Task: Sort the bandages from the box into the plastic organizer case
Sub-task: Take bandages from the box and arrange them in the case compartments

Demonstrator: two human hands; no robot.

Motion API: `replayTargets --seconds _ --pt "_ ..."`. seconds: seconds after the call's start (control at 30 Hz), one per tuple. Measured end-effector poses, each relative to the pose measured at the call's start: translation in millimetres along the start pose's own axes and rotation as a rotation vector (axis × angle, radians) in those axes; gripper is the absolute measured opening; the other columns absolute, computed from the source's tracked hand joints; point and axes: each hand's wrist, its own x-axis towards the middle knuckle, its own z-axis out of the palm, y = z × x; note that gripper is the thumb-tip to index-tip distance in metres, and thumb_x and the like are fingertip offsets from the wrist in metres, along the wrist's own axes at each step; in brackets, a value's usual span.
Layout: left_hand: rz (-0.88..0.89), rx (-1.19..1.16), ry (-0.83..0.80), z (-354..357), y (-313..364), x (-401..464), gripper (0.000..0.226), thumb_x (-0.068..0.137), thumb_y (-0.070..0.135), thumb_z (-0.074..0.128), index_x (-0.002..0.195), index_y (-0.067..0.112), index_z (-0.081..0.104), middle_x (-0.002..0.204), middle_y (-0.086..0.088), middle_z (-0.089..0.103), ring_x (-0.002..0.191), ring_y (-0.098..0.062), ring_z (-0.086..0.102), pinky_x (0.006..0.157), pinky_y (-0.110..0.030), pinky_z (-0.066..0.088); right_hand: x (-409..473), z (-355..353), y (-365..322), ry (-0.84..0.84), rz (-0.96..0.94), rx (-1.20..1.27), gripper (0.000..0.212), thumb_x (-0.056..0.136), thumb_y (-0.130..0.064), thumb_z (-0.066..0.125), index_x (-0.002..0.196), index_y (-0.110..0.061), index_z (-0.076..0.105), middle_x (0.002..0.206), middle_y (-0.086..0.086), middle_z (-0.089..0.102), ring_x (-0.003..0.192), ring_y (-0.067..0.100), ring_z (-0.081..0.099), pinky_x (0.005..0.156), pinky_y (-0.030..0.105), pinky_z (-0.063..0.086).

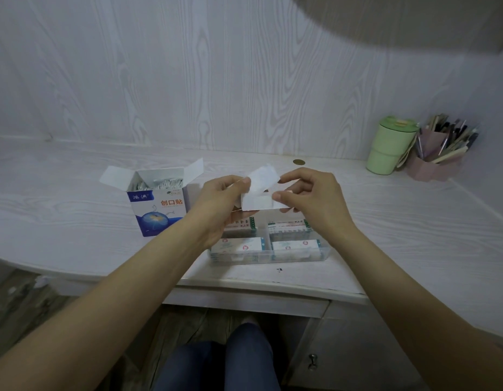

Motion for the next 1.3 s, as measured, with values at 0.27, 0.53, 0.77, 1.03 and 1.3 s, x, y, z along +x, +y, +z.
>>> replayTargets --seconds 0.27,0.53,0.77,1.03,1.3 --pt "0.078 0.079 0.081 -4.4 5.4 1.8 0.001 0.089 0.009 0.062 0.09 0.009 0.064 0.094 -0.008 0.064 0.081 -0.02 0.063 0.063 -0.023 0.058 -0.5 -0.5 -3.9 0.02 -0.088 0.138 0.012 0.075 -0.006 0.077 0.084 -0.008 0.069 0.076 0.016 0.067 0.062 0.013 0.065 0.06 0.017 0.053" --pt "0.149 0.122 -0.011 -3.8 8.3 -2.0 0.01 0.078 0.007 0.072 0.076 0.008 0.063 0.083 -0.008 0.066 0.074 -0.019 0.064 0.067 -0.03 0.06 2.2 2.1 -0.3 0.033 -0.007 0.065 0.021 0.076 -0.018 0.078 0.094 -0.017 0.068 0.089 -0.002 0.069 0.059 0.009 0.067 0.066 0.023 0.053" --pt "0.027 0.022 -0.067 -1.8 4.8 -7.1 0.012 0.089 0.017 0.062 0.091 0.005 0.064 0.094 -0.013 0.07 0.078 -0.027 0.072 0.064 -0.032 0.06 0.2 -0.8 -0.3 0.028 0.05 0.154 0.013 0.078 -0.013 0.076 0.075 -0.012 0.064 0.062 -0.002 0.061 0.046 0.014 0.061 0.044 0.022 0.045" --pt "0.051 0.041 -0.069 -4.2 5.7 -7.4 0.006 0.086 0.007 0.064 0.082 0.005 0.06 0.084 -0.013 0.071 0.075 -0.022 0.073 0.063 -0.025 0.059 -0.6 -2.6 0.1 0.001 0.136 0.458 0.008 0.083 -0.005 0.069 0.083 0.0 0.062 0.083 0.02 0.066 0.069 0.024 0.072 0.062 0.025 0.057" --pt "0.151 0.055 -0.075 -2.2 3.4 -2.5 0.008 0.082 0.007 0.067 0.082 0.0 0.064 0.088 -0.013 0.068 0.088 -0.02 0.068 0.082 -0.026 0.056 7.9 -9.3 7.6 -0.111 0.329 0.656 0.005 0.083 0.006 0.064 0.081 0.002 0.061 0.083 0.016 0.065 0.075 0.016 0.069 0.07 0.018 0.055"
